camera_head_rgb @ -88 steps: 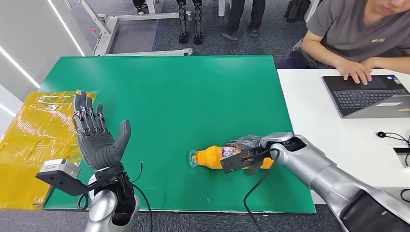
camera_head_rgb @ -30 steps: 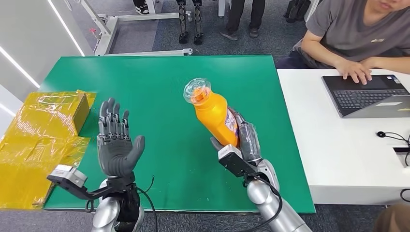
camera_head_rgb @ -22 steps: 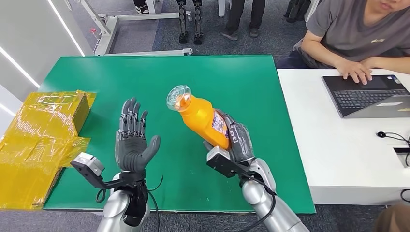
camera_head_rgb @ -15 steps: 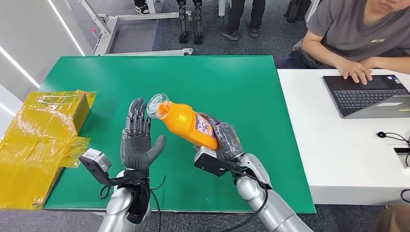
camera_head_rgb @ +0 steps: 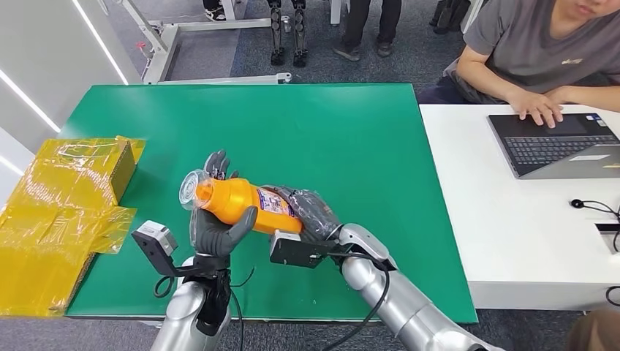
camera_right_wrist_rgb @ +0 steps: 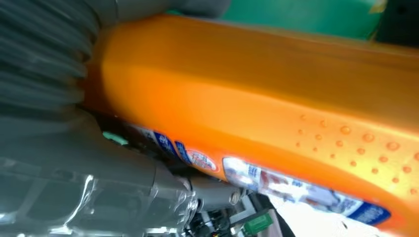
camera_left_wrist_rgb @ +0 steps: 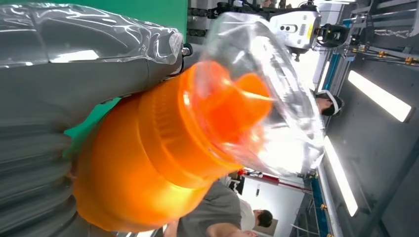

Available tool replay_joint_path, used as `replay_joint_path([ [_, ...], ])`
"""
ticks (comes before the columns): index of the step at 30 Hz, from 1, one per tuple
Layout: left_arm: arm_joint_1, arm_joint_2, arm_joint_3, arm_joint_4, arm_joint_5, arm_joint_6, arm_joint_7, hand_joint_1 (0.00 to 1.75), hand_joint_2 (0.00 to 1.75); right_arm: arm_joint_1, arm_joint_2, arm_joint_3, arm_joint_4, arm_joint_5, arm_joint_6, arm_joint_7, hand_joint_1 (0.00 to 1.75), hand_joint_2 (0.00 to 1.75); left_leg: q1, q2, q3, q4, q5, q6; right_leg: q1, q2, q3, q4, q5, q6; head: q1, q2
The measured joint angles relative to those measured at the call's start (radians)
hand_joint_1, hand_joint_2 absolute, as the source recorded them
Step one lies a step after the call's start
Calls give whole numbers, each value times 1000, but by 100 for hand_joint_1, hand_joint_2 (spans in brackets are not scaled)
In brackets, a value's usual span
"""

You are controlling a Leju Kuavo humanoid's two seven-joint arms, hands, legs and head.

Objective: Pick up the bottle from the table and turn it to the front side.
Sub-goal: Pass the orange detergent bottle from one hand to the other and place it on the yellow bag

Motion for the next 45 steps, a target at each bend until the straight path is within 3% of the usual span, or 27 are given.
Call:
replay_joint_path([
  [7,-2,4,11,8,7,19,-5,0,175,-67,5,53,61,-17,103,-20,175,175,0,0,0,0,0,0,0,0,0,0,0,0,0,0],
  [13,-2,8,24,8,7,40,-7,0,175,-106,11,86,111,-19,128,-24,175,175,0,0,0,0,0,0,0,0,0,0,0,0,0,0],
  [14,-2,8,26,8,7,44,-7,36,175,-112,12,90,119,-19,128,-24,175,175,0,0,0,0,0,0,0,0,0,0,0,0,0,0],
  [17,-1,8,32,8,6,52,-7,165,175,-128,18,102,139,-18,129,-24,175,175,0,0,0,0,0,0,0,0,0,0,0,0,0,0],
  [18,0,8,33,6,6,54,-7,173,175,-134,20,106,145,-18,130,-24,175,175,0,0,0,0,0,0,0,0,0,0,0,0,0,0],
  [40,12,-12,67,-56,-8,55,-8,175,175,-167,51,136,193,-4,104,-11,175,175,0,0,0,0,0,0,0,0,0,0,0,0,0,0],
  [41,12,-12,67,-57,-8,55,-8,175,175,-167,52,137,193,-4,101,-10,161,175,0,0,0,0,0,0,0,0,0,0,0,0,0,0],
  [44,12,-12,69,-61,-10,55,-8,175,175,-165,54,137,193,-9,86,-9,39,175,0,0,0,0,0,0,0,0,0,0,0,0,0,0],
  [45,12,-12,69,-62,-12,56,-8,175,175,-164,55,137,192,-12,79,-8,9,175,0,0,0,0,0,0,0,0,0,0,0,0,0,0],
])
